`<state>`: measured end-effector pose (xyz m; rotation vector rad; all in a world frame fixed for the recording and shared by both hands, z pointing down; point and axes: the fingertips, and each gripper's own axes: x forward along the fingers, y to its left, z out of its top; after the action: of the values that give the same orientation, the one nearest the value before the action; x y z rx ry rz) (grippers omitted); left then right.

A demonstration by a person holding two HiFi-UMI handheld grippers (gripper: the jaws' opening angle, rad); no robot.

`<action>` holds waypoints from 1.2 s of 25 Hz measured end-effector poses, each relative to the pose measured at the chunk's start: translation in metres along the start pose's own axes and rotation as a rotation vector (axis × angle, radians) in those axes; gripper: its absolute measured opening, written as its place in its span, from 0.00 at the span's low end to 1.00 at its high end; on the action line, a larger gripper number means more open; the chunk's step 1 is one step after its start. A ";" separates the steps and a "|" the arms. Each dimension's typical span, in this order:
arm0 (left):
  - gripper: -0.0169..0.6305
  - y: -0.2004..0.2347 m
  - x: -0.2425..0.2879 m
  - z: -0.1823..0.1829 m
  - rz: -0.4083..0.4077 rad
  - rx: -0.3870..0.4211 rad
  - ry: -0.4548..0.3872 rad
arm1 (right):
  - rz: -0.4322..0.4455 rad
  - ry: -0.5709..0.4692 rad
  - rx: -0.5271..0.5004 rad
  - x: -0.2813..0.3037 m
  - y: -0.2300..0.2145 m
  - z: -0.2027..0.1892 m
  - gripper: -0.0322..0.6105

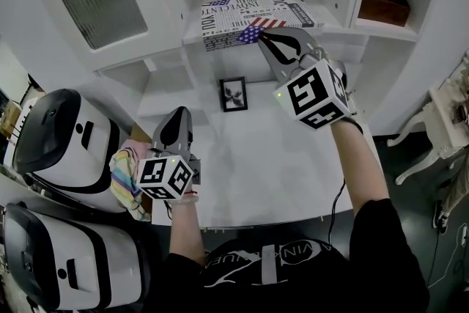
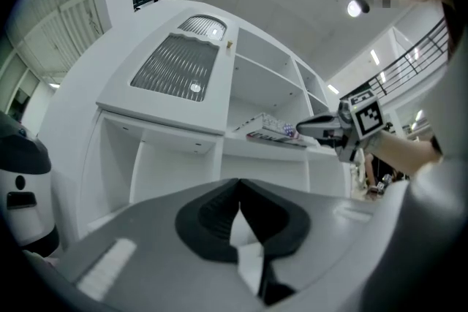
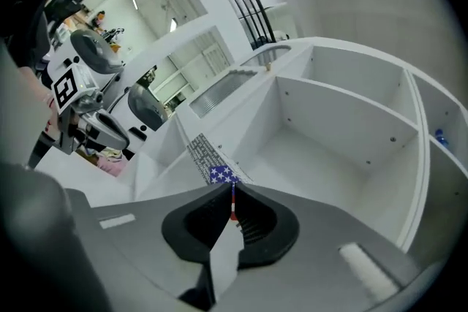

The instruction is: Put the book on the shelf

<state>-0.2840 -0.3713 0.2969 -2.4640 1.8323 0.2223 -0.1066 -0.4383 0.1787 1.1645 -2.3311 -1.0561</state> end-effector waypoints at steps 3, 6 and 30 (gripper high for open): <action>0.03 0.001 -0.004 -0.001 0.005 -0.002 0.001 | -0.011 0.009 0.052 0.005 0.000 -0.007 0.07; 0.03 0.001 -0.007 -0.001 0.008 -0.004 -0.003 | -0.020 0.009 0.096 0.006 -0.001 -0.010 0.06; 0.03 0.019 -0.029 -0.007 0.028 -0.032 0.014 | -0.093 0.103 0.233 0.045 -0.025 -0.032 0.06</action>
<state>-0.3099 -0.3506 0.3084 -2.4687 1.8840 0.2382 -0.1023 -0.4989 0.1805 1.3897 -2.3864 -0.7471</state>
